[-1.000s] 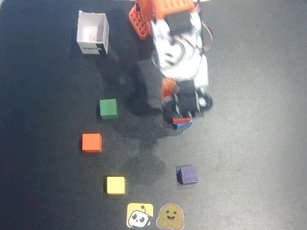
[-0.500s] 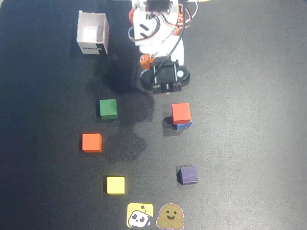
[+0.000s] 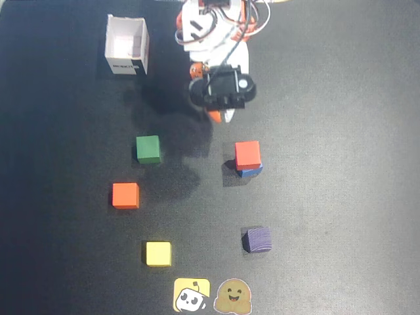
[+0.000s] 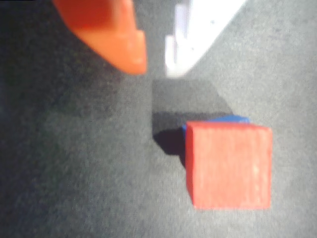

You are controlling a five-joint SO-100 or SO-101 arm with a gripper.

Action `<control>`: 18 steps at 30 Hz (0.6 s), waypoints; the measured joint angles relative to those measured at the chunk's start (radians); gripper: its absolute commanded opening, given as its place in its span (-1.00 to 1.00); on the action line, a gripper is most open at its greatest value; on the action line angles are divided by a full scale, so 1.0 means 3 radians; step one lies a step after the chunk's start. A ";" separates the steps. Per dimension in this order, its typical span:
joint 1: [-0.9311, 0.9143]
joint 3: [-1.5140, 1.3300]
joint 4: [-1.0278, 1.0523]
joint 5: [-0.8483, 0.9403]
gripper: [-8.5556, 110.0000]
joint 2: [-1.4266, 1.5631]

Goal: Put the red cube on top of the blue cube.

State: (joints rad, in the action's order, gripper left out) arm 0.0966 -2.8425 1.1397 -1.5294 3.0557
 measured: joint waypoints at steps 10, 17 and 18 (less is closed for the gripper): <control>-0.0072 -0.0118 0.0087 -0.0087 -0.83 0.0097; -0.0215 -0.0118 0.0404 -0.0128 -0.83 0.0097; -0.0215 -0.0118 0.0414 -0.0107 -0.83 0.0097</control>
State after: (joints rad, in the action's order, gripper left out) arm 0.0322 -2.8777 1.2640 -1.5616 3.0848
